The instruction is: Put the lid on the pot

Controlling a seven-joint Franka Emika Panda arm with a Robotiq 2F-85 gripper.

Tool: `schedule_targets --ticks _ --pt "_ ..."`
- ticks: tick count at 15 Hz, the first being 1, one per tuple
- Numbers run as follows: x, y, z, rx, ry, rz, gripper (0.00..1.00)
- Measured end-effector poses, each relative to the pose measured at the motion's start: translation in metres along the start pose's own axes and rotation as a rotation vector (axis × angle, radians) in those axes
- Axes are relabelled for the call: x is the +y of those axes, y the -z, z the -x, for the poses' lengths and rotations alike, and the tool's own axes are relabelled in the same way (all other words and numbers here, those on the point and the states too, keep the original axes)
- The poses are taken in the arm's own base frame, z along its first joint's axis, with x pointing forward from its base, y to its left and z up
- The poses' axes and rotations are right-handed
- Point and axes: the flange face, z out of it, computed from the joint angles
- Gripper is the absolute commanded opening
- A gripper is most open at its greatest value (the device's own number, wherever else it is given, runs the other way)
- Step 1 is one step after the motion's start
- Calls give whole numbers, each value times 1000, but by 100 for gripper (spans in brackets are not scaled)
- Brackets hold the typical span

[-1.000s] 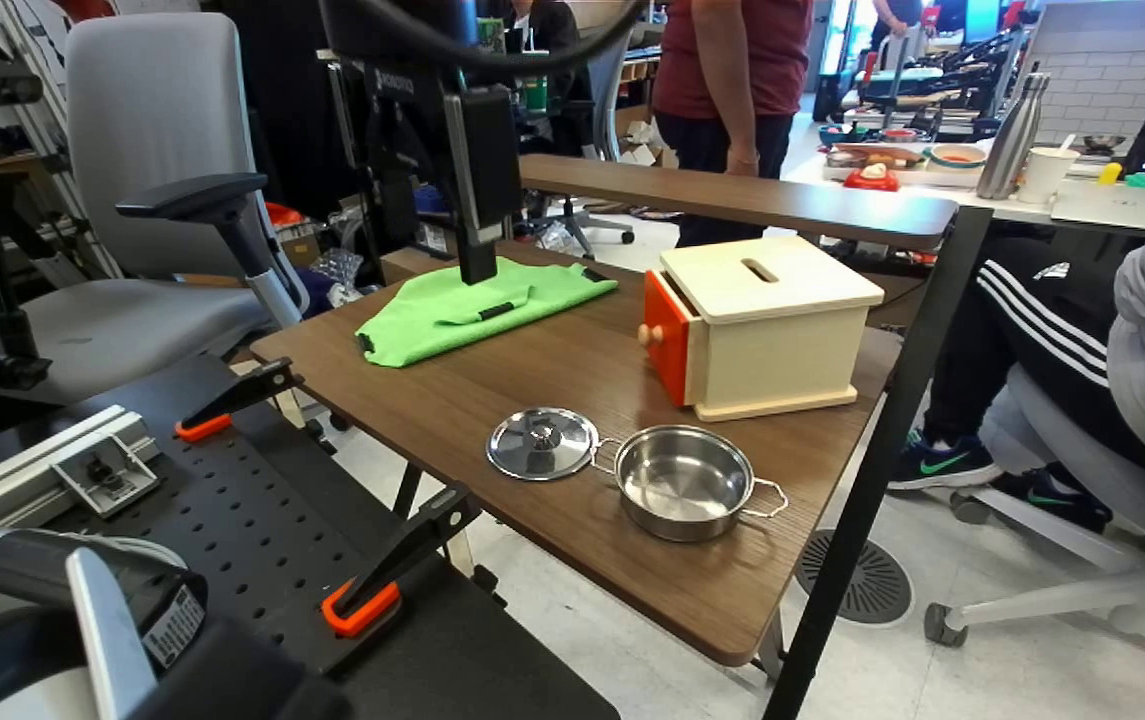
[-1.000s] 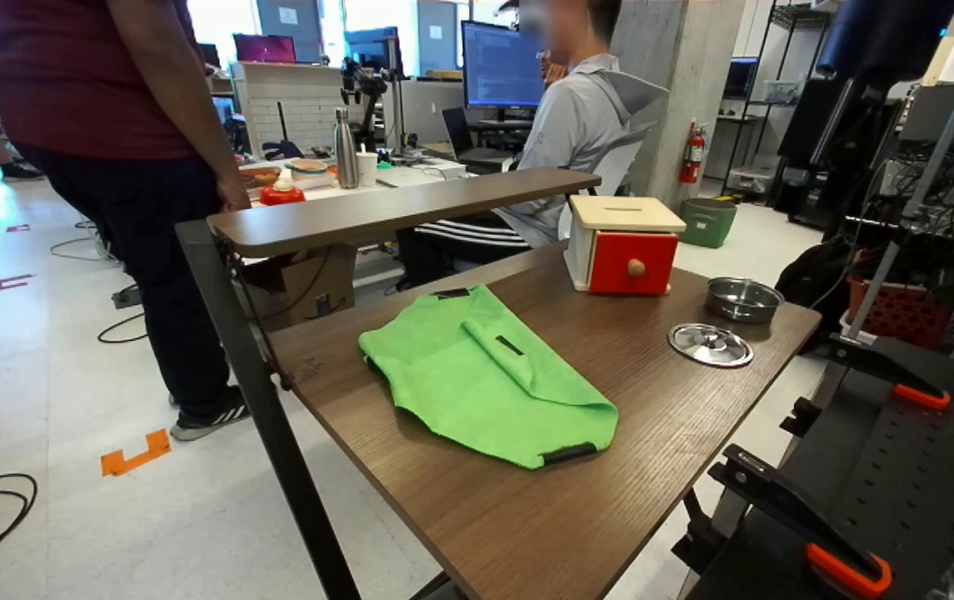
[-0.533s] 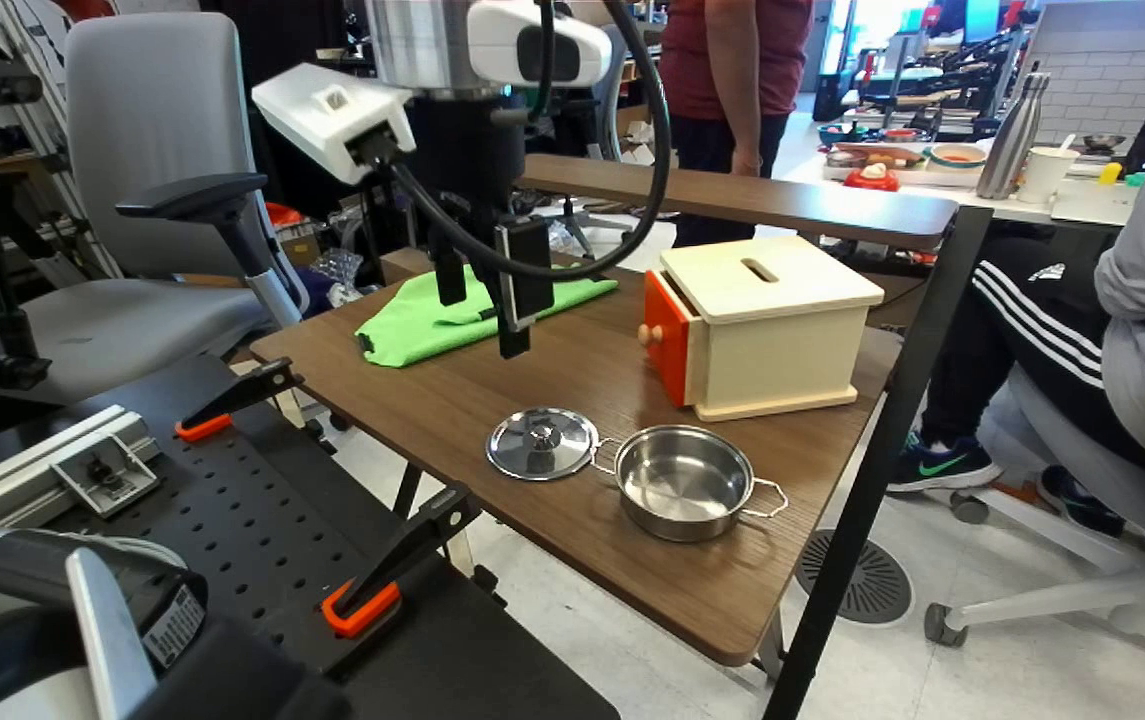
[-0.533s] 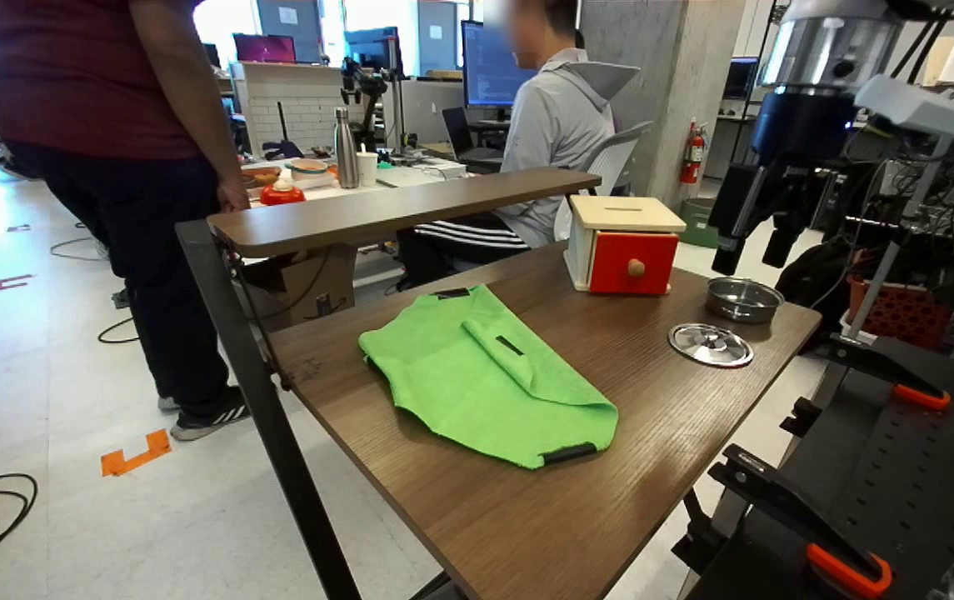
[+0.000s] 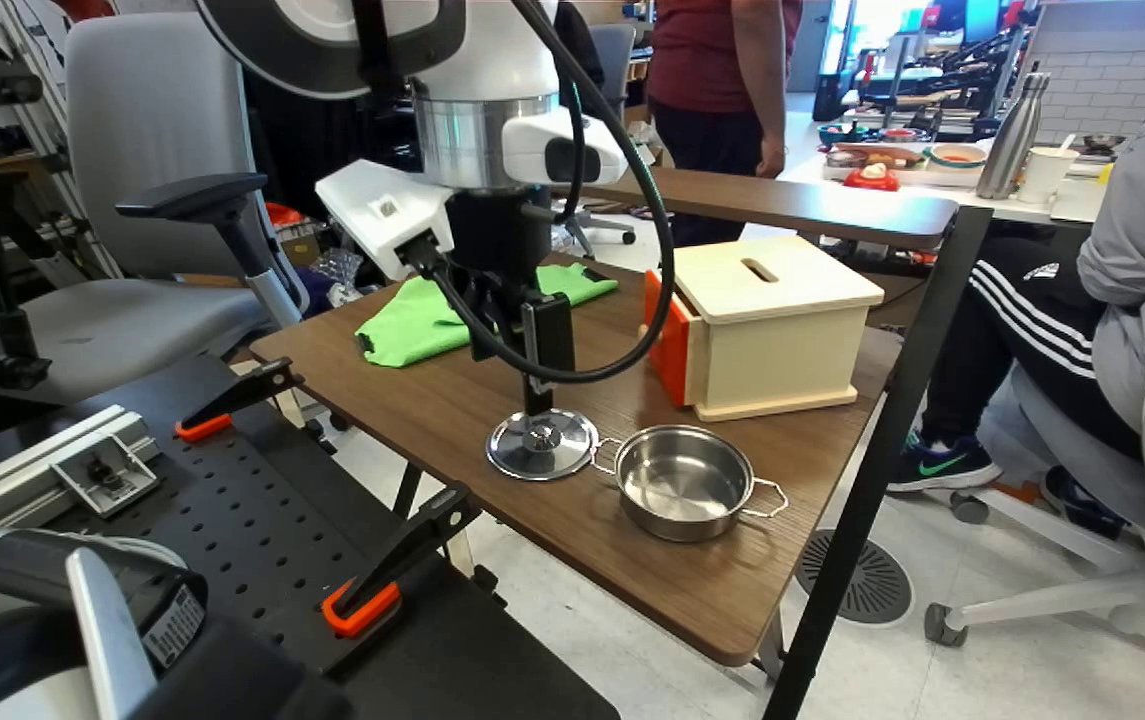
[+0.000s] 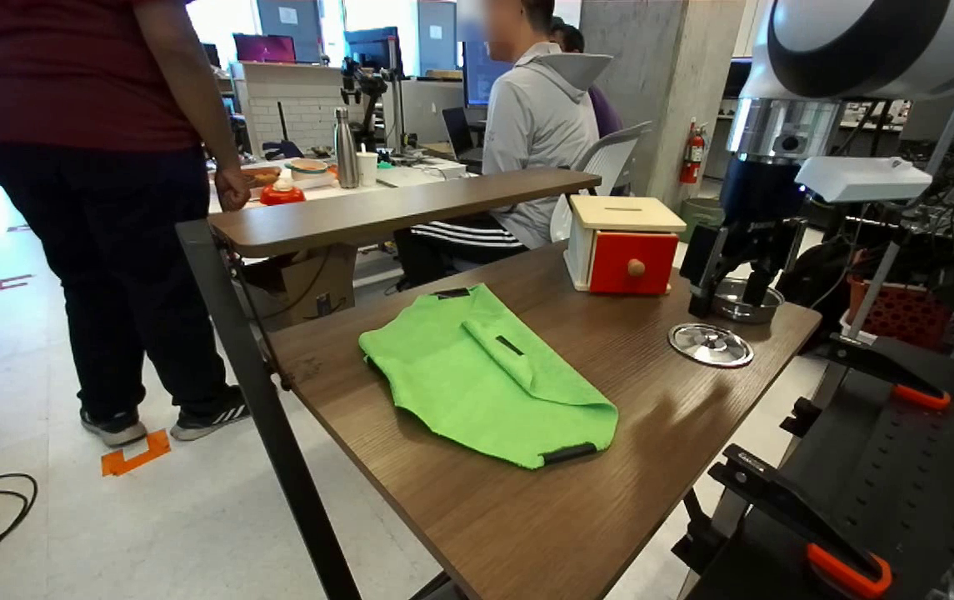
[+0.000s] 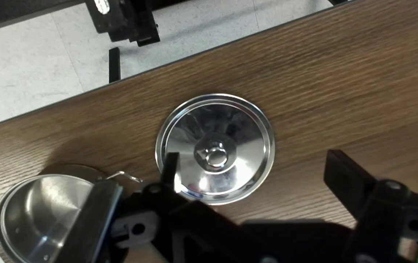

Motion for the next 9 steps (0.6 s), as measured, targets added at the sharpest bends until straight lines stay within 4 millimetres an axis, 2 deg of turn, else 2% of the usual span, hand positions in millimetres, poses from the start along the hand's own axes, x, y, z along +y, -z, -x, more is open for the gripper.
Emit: schedule_targets --ticks 8,9 --pt "2 -24 -10 -28 -15 41 100" --pt "2 -26 -12 -29 -18 46 93"
